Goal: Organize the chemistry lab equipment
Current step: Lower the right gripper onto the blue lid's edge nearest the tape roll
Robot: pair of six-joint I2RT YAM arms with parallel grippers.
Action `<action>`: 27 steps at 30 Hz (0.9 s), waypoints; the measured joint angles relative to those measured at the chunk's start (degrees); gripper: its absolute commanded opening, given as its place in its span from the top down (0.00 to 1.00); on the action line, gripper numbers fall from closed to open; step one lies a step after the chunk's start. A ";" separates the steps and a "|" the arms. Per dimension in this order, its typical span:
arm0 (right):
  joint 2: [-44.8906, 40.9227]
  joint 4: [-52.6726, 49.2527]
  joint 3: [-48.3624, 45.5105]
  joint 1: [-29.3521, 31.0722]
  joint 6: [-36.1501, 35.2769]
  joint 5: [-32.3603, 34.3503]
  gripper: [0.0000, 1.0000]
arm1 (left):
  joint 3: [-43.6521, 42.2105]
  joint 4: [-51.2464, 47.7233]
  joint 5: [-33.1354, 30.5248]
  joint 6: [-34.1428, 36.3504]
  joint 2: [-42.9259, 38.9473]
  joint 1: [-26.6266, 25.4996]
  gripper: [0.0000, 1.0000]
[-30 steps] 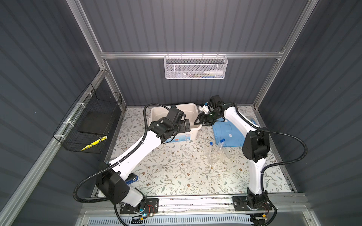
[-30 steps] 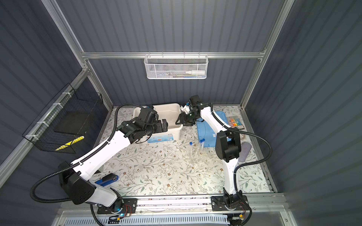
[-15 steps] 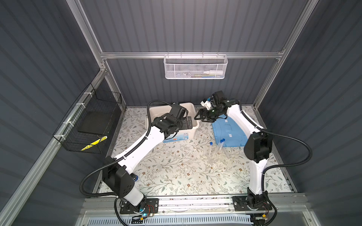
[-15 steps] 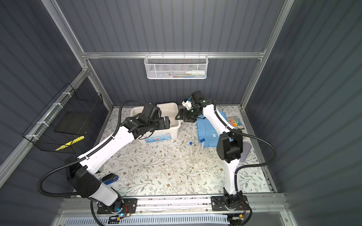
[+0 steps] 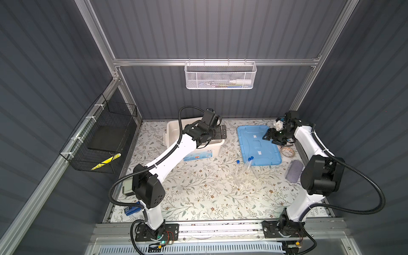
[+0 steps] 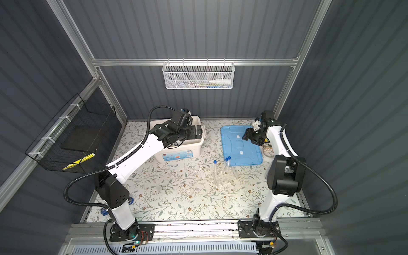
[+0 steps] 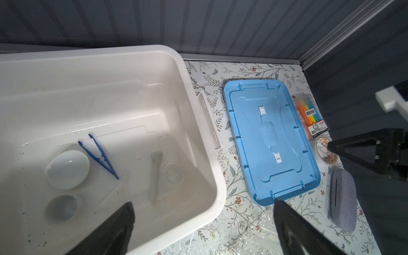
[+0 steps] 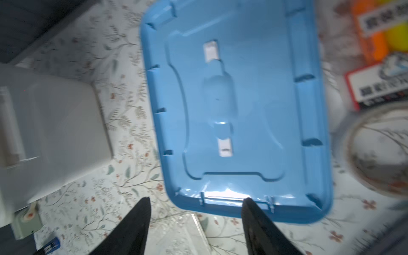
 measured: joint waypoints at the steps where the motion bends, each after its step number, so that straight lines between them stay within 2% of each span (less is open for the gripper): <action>1: 0.68 0.20 -1.05 -1.64 -0.52 1.49 0.34 | 0.39 -0.09 0.02 0.04 0.39 0.00 0.00; 8: 5.40 1.31 -1.51 -7.10 -2.14 6.58 0.35 | 2.27 -0.83 0.17 0.66 1.49 0.00 0.00; 20: 12.35 1.27 -0.76 -7.23 -3.02 8.63 0.34 | 3.87 -1.73 -0.33 2.64 2.51 0.00 0.00; 27: 12.48 1.75 -0.79 -7.23 -2.75 7.34 0.39 | 3.87 -1.88 -0.85 3.23 2.51 0.00 0.00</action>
